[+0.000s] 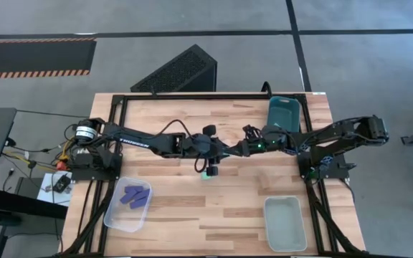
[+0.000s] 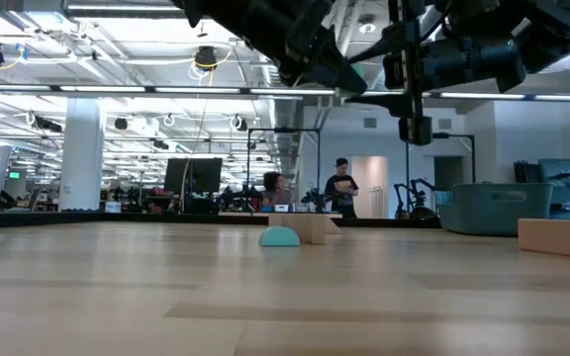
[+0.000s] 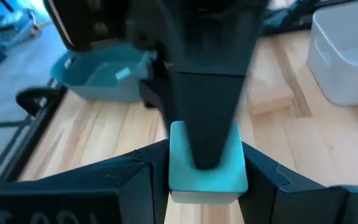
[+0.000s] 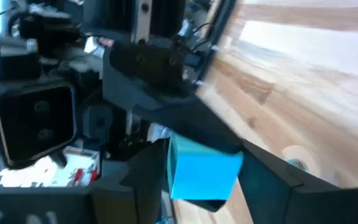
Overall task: Sort & place blocks by color
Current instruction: Put the bottom blue block into the blue bin
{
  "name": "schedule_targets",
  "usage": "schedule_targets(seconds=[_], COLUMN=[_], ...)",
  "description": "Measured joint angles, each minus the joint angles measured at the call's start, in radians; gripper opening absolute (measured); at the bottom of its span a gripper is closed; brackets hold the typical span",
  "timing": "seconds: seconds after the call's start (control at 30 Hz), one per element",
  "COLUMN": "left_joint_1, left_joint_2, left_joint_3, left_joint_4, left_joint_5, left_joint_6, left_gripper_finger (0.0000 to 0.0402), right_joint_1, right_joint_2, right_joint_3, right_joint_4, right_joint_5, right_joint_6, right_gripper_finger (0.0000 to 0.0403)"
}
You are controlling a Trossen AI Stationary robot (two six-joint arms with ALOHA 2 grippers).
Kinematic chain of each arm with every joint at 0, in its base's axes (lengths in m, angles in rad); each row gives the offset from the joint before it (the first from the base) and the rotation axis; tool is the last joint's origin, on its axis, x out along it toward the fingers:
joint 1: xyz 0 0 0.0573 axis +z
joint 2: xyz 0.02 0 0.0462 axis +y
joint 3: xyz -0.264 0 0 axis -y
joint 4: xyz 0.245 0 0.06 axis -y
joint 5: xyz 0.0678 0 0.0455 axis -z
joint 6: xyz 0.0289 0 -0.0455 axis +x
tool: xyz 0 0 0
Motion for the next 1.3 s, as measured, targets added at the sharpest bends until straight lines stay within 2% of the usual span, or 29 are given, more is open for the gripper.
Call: schedule_targets(seconds=[0.2, 0.4, 0.47, 0.53, 0.63, 0.73, 0.83, 1.0, 1.13, 1.3], left_joint_1=[0.002, 0.002, 0.002, -0.001, -0.004, 0.000, 0.001, 0.013, 0.050, 0.085], left_joint_2=[0.000, 0.000, 0.000, 0.001, 0.002, -0.001, -0.008, -0.022, -0.032, -0.031], left_joint_3=[0.000, 0.000, 0.000, 0.000, 0.000, 0.000, 0.001, 0.001, 0.001, 0.001], left_joint_4=[0.013, 0.011, 0.013, 0.027, 0.036, 0.031, -0.010, -0.195, -0.315, -0.365], left_joint_5=[0.002, 0.000, -0.048, -0.144, -0.252, -0.275, -0.273, -0.236, -0.151, -0.024], left_joint_6=[0.029, 0.027, 0.008, -0.068, -0.201, -0.251, -0.296, -0.433, -0.534, -0.551], left_gripper_finger=[0.0121, 0.0122, 0.0125, 0.0134, 0.0155, 0.0180, 0.0203, 0.0228, 0.0233, 0.0233], right_joint_1=[0.000, -0.008, -0.010, -0.023, -0.051, -0.077, -0.106, -0.154, -0.188, -0.237], right_joint_2=[0.000, 0.001, 0.001, 0.000, -0.001, -0.001, -0.004, -0.046, -0.120, -0.249], right_joint_3=[0.000, 0.000, 0.000, 0.001, 0.004, 0.003, 0.000, 0.000, 0.000, 0.000], right_joint_4=[0.025, 0.017, 0.019, 0.028, 0.034, 0.013, -0.010, -0.139, -0.301, -0.517], right_joint_5=[-0.012, -0.011, -0.005, 0.007, 0.047, 0.108, 0.138, 0.158, 0.168, 0.277], right_joint_6=[-0.002, 0.004, 0.004, -0.017, -0.061, -0.084, -0.091, -0.140, -0.193, -0.249], right_gripper_finger=[0.0229, 0.0172, 0.0145, 0.0127, 0.0127, 0.0127, 0.0137, 0.0132, 0.0128, 0.0134])
